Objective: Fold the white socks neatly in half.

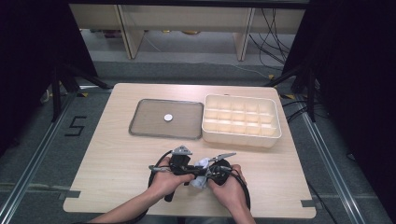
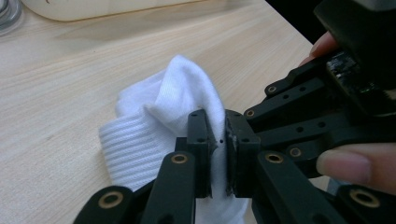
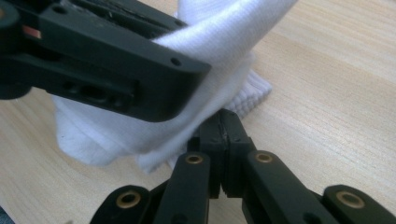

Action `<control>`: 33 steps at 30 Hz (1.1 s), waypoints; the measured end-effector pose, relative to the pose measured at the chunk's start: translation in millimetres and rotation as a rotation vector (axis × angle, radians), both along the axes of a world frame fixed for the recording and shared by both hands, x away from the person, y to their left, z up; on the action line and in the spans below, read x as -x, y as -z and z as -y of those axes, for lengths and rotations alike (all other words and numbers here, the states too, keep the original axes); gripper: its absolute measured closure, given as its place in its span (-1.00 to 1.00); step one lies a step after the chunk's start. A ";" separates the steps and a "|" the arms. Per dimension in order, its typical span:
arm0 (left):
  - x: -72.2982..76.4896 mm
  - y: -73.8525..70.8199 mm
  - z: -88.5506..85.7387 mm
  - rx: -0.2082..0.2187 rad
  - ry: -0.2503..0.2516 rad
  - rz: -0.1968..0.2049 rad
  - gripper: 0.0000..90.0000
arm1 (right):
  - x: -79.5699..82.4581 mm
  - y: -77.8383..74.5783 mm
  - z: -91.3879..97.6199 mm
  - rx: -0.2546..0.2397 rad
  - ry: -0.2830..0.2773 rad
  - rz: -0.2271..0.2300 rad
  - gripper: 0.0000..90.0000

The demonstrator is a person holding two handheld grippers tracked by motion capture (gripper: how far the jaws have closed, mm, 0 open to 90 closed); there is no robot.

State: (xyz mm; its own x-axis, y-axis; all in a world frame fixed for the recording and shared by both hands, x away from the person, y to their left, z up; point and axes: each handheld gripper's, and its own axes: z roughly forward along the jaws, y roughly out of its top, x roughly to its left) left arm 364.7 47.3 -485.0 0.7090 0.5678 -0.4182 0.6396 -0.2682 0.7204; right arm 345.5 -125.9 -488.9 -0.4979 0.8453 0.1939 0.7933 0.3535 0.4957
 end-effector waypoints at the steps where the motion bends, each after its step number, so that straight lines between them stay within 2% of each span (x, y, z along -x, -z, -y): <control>1: 0.6 -0.1 0.4 -0.014 -0.008 0.006 0.81 | -0.1 -0.1 1.1 -0.001 -0.003 0.002 0.94; 2: 0.0 1.5 0.6 -0.006 0.004 0.012 0.81 | 0.3 -0.6 2.2 -0.004 0.001 -0.001 0.92; 5: 1.2 1.5 1.8 -0.030 -0.005 0.018 0.81 | 0.5 -3.4 10.7 -0.022 0.012 -0.004 0.88; 6: 0.6 2.7 2.2 -0.017 0.005 0.021 0.81 | 0.0 -5.7 14.4 -0.034 0.016 0.008 0.86; 7: 0.6 2.6 2.4 -0.022 0.009 0.022 0.81 | -0.4 -9.1 17.4 -0.035 0.041 0.014 0.84; 9: 1.0 2.3 3.5 -0.031 0.001 0.027 0.81 | -1.5 -18.2 24.4 -0.046 0.049 0.033 0.81; 10: 0.4 2.7 3.7 -0.022 0.009 0.025 0.81 | -2.4 -22.4 25.8 -0.058 0.074 0.048 0.79; 16: 1.6 3.0 4.9 -0.031 -0.001 0.026 0.81 | -15.9 -46.1 28.9 -0.091 0.099 0.049 0.63; 19: 1.8 3.3 5.0 -0.035 0.002 0.031 0.81 | -21.5 -47.6 24.0 -0.117 0.118 0.046 0.55; 20: 1.9 3.5 5.1 -0.036 0.003 0.034 0.81 | -25.4 -48.1 20.9 -0.123 0.121 0.031 0.52; 22: 1.9 3.7 5.3 -0.038 0.004 0.034 0.81 | -26.5 -48.1 20.2 -0.127 0.121 0.038 0.52; 23: 1.7 4.0 5.3 -0.033 0.009 0.035 0.81 | -28.1 -48.3 18.0 -0.130 0.132 0.025 0.51; 27: 1.9 3.9 5.4 -0.040 0.010 0.039 0.80 | -32.9 -45.3 15.2 -0.157 0.113 0.028 0.51; 28: 2.2 3.8 5.4 -0.039 0.007 0.036 0.80 | -32.9 -47.0 14.3 -0.149 0.116 0.003 0.52; 29: 2.2 3.9 5.4 -0.039 0.007 0.037 0.80 | -34.9 -44.9 16.0 -0.130 0.094 0.014 0.53; 33: 2.9 4.2 6.6 -0.039 0.005 0.035 0.79 | -36.7 -41.5 15.0 -0.139 0.094 -0.016 0.61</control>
